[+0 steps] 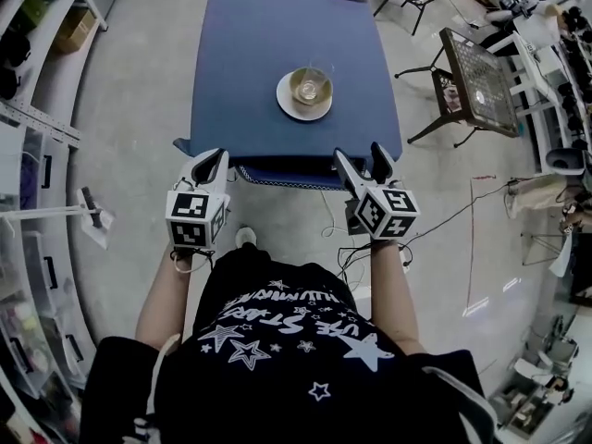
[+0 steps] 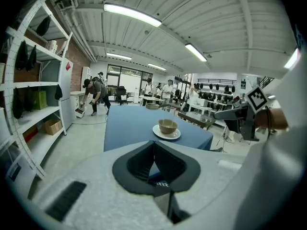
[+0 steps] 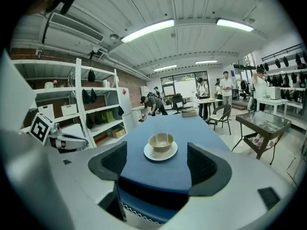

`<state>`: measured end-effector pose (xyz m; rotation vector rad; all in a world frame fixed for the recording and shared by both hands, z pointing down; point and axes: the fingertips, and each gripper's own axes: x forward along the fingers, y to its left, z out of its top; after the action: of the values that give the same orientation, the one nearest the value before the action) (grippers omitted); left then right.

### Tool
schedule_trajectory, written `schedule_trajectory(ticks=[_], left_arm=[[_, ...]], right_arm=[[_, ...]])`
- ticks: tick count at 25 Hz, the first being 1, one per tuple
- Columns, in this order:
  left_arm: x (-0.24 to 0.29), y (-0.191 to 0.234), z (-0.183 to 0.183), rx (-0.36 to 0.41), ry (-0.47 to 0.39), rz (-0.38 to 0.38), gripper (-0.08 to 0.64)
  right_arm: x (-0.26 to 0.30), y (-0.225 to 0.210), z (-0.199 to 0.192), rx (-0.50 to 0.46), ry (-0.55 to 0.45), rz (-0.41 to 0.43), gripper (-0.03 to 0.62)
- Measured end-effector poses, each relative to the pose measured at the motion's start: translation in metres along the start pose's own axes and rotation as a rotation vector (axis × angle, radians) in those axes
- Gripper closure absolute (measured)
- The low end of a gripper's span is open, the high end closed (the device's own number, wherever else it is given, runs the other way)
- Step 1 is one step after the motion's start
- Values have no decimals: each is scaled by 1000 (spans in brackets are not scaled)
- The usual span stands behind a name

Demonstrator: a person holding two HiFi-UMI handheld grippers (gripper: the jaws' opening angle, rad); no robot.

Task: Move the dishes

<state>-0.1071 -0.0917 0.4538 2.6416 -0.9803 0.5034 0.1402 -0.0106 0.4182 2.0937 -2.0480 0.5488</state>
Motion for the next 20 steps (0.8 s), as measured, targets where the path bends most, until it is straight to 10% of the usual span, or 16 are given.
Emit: schedule_trajectory(ticks=[20], left_arm=[[40,45,10,-29,40,101,540]], right_arm=[[101,-9,27,-88,15,113,224]])
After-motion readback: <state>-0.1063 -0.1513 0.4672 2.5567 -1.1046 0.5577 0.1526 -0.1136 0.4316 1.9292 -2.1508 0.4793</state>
